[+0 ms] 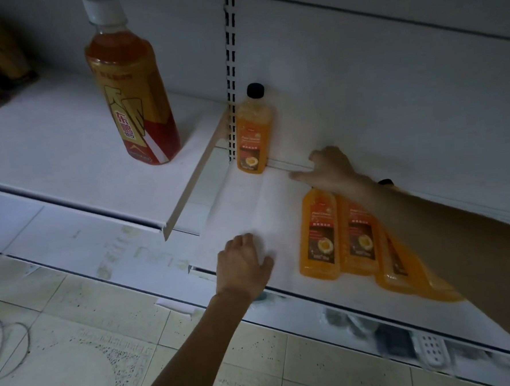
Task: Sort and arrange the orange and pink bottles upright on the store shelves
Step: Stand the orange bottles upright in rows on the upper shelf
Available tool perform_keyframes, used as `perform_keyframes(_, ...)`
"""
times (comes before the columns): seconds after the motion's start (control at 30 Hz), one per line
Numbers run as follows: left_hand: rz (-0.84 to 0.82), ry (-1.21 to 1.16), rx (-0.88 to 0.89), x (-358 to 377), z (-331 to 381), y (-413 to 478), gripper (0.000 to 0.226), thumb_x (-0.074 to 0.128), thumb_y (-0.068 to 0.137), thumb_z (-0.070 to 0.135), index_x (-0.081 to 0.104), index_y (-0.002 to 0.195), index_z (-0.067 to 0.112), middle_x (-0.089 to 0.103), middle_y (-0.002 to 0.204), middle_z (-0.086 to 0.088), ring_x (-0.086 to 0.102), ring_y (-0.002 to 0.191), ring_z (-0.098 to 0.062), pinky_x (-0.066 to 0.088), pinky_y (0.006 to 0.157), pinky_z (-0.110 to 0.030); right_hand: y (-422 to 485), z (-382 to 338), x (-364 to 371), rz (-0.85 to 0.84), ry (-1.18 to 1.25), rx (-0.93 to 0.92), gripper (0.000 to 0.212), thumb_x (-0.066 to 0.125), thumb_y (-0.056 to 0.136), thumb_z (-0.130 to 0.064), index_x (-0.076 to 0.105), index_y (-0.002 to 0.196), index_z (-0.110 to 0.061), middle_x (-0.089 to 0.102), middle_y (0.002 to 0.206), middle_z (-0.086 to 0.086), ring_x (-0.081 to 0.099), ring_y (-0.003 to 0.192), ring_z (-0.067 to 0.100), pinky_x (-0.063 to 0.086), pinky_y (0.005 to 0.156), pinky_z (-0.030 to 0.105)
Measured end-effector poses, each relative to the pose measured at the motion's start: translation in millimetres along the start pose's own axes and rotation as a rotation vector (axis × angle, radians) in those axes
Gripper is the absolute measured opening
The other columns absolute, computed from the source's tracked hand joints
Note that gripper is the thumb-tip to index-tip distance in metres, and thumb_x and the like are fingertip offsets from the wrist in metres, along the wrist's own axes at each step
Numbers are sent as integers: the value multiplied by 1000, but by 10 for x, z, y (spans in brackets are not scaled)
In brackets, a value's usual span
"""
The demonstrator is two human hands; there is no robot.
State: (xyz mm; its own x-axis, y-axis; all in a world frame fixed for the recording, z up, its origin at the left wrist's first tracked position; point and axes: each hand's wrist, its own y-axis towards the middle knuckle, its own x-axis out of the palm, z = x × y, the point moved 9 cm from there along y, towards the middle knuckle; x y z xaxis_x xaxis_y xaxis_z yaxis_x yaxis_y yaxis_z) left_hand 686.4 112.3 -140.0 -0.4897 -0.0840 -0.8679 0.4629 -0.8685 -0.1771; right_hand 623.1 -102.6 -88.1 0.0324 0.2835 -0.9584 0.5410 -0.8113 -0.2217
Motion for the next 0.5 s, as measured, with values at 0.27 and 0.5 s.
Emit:
perform_keyframes(0.27, -166, -199, -80, 416, 625, 104, 79, 53, 72, 75, 42, 125, 16, 54, 125, -6, 48, 115, -25, 41, 97, -40, -380, 486, 531, -173, -136, 53, 95, 39, 80, -76, 31, 145, -7, 15, 157, 14, -1, 146, 30, 12, 117, 49)
perform_keyframes(0.5, -81, -437, -75, 426, 473, 17, 72, 65, 54, 67, 59, 107, 19, 64, 105, -3, 60, 95, -21, 52, 85, -36, -476, 172, 457, -28, 235, 37, 79, 64, 76, -60, 45, 131, -5, 41, 139, 15, 41, 126, 29, 38, 100, 39)
